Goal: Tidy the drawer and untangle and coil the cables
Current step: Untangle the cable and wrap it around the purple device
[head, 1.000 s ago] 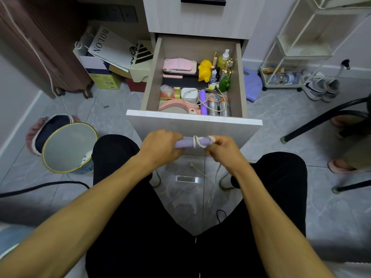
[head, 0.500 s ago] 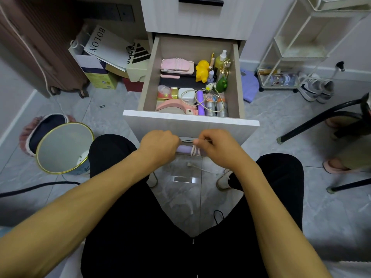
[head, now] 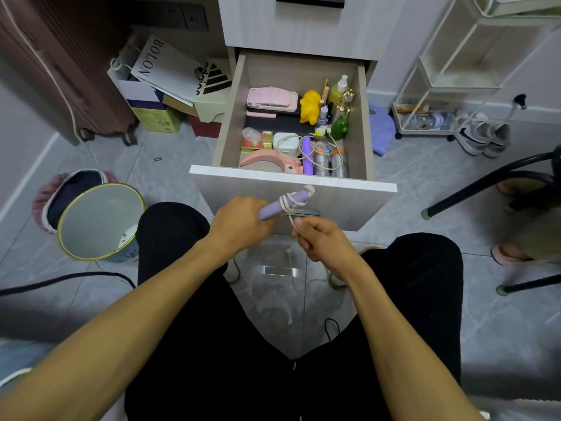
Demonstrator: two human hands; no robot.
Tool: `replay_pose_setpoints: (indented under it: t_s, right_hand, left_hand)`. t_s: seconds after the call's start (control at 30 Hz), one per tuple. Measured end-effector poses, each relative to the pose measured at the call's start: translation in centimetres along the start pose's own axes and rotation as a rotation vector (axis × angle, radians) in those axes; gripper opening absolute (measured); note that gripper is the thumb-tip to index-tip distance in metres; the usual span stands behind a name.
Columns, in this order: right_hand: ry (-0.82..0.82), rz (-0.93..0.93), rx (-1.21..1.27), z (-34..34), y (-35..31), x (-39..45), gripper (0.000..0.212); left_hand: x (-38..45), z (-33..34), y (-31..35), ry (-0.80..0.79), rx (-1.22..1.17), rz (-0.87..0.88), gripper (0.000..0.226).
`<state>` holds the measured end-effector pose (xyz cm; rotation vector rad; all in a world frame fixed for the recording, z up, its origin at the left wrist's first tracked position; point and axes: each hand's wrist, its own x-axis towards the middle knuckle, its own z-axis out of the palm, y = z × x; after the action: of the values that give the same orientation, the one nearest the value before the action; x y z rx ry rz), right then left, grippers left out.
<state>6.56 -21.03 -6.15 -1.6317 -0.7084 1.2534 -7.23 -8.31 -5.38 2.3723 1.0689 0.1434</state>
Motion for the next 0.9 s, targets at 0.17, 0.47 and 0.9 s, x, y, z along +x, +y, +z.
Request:
replay_pose_setpoints:
  t_s: [0.17,0.47,0.9]
  right_hand:
    - [0.070,-0.196,-0.459,0.5,-0.6,-0.9,0.030]
    - [0.010,-0.304,-0.769,-1.3,-4.5,0.3,0.029]
    - [0.034,-0.098,-0.295,1.3,-0.3,0.5,0.030]
  left_hand:
    - [1.3,0.0,0.4,-0.084,0.390,-0.069,0.024]
    - [0.7,-2.2,1.6,-0.260,0.729,0.183,0.026]
    - [-0.2,-1.3,0.2,-0.174,-0.080,-0.075,0.044]
